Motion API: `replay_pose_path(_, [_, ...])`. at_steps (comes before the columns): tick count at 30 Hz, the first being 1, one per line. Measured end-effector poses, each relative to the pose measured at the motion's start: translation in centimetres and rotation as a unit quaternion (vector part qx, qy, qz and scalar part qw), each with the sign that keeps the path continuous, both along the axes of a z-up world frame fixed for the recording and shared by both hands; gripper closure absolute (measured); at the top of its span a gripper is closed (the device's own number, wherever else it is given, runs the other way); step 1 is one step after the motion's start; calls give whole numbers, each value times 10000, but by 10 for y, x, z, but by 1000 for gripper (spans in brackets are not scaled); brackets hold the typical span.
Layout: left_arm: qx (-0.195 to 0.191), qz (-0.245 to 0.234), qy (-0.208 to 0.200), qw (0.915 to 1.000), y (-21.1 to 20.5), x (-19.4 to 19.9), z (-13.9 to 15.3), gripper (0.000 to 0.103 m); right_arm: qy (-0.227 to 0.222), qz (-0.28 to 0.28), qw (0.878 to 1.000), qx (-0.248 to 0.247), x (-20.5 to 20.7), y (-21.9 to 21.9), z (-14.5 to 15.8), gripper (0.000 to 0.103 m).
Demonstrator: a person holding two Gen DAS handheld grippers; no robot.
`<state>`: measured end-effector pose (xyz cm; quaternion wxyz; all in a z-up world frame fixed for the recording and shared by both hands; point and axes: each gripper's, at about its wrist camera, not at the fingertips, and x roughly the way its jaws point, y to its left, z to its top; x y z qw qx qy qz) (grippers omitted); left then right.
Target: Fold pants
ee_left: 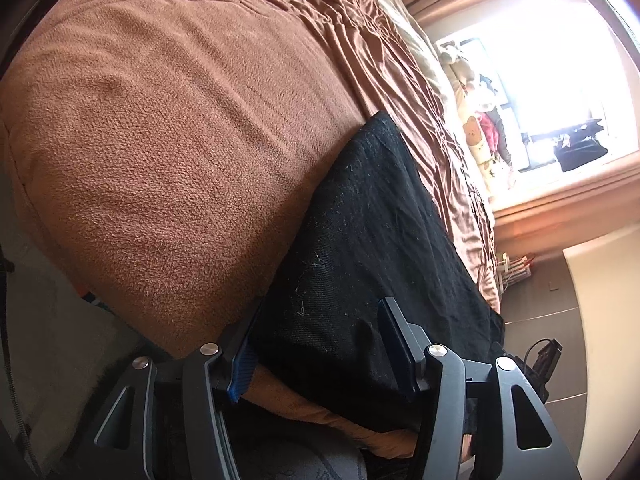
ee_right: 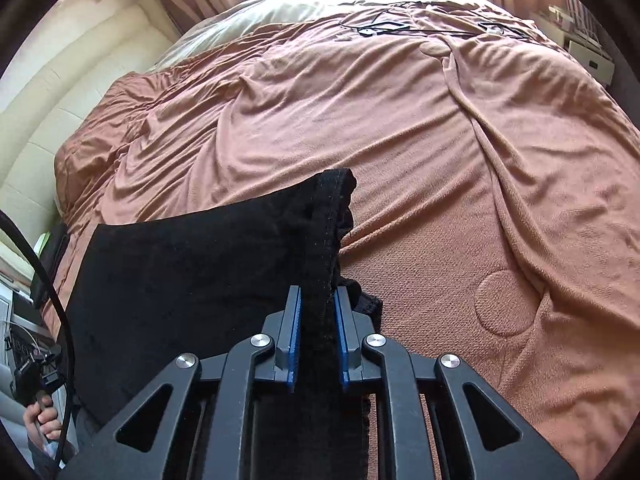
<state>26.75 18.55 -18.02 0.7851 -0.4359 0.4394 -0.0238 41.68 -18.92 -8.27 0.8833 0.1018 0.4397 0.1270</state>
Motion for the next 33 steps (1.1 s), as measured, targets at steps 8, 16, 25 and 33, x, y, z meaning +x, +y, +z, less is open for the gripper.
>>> replay_pose_path(8, [-223, 207, -100, 9995, 4, -9, -6, 45, -151, -210, 9994, -228, -1, 3, 0, 94])
replay_pose_path(16, [-135, 362, -260, 9989, 4, 2, -6, 46, 419, -445, 9980, -188, -1, 1, -21, 85])
replay_pose_path(25, [-277, 410, -450, 9978, 10, 4, -6, 89, -79, -525, 9985, -107, -58, 13, 27, 68])
replay_pose_path(33, [-698, 499, -431, 9954, 21, 3, -18, 90, 60, 174, 9997, 135, -96, 70, 26, 68])
